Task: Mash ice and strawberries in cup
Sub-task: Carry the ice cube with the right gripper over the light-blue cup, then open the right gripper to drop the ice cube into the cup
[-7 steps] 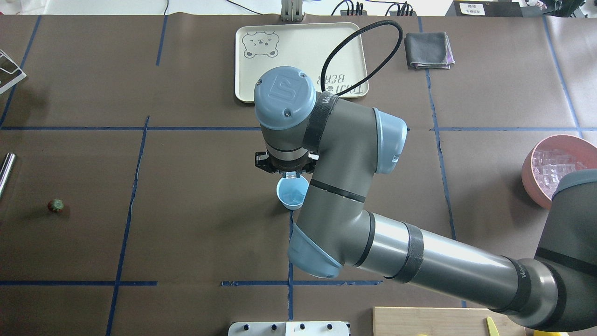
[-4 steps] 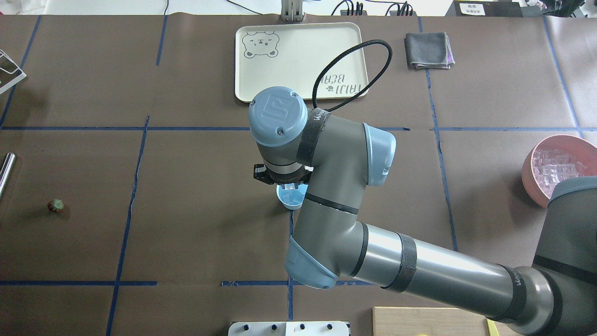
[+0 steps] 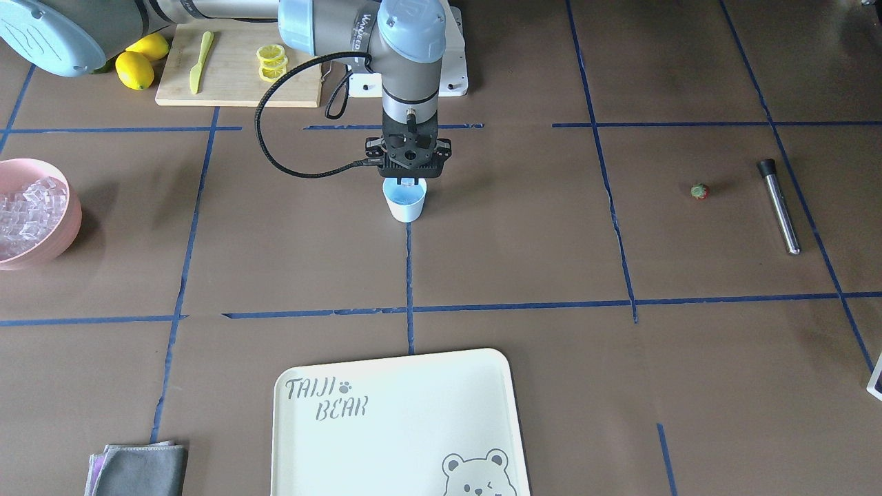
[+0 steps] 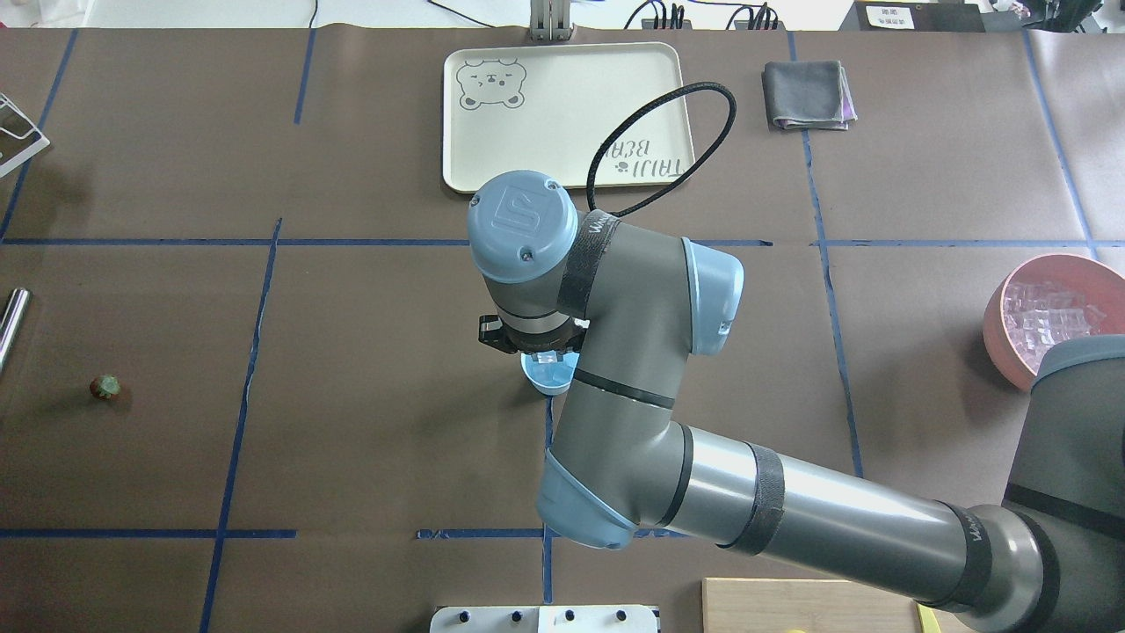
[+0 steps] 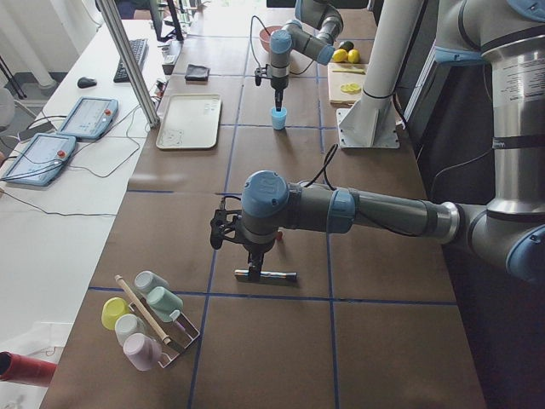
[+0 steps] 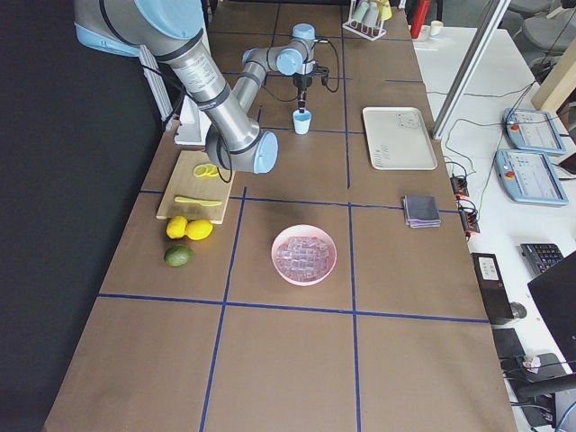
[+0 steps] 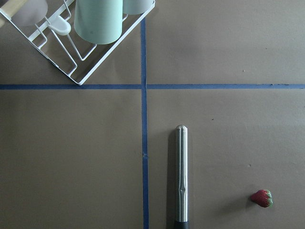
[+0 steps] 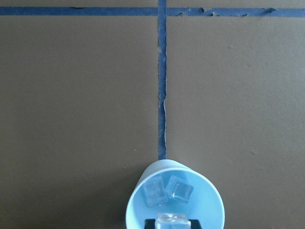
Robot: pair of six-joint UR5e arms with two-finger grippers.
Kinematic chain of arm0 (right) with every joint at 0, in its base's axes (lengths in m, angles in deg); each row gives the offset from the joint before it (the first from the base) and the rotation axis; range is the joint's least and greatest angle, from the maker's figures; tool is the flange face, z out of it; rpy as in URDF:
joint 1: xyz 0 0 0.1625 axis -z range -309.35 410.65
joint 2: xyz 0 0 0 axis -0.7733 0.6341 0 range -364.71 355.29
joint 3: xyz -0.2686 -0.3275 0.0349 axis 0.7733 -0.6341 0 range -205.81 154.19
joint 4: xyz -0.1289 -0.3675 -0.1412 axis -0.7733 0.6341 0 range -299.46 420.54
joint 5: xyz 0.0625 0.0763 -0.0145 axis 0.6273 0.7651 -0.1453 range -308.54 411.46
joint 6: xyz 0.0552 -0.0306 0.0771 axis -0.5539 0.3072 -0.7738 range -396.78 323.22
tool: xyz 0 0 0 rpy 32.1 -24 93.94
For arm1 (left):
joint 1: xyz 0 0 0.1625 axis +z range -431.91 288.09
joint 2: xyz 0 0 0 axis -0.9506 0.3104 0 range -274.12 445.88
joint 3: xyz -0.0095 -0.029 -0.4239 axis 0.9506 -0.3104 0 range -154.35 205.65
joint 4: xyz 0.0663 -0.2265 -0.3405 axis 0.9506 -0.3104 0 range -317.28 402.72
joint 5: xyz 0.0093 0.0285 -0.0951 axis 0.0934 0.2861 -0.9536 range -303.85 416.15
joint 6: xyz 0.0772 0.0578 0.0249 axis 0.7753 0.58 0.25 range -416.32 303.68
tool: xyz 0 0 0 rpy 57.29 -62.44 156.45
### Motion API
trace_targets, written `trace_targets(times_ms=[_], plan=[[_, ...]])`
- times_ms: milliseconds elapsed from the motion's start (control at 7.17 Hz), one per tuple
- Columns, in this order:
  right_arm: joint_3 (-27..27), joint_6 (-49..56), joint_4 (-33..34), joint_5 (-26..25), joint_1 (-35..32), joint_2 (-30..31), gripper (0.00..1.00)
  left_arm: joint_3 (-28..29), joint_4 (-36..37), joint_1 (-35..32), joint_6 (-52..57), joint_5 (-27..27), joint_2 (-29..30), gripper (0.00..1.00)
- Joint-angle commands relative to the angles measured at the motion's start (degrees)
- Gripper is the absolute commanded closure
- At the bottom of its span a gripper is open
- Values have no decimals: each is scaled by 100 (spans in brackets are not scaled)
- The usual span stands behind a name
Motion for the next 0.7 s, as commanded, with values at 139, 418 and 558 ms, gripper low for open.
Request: trace_targets(times_ms=[139, 418, 558], plan=[[70, 0, 8, 1, -4, 81, 1, -32, 0, 0, 0, 0, 3, 0], [261, 0, 8, 19, -152, 134, 1, -85, -26, 0, 0, 9, 12, 0], [594, 35, 182, 36, -371, 273, 1, -120, -87, 52, 17, 35, 30, 0]])
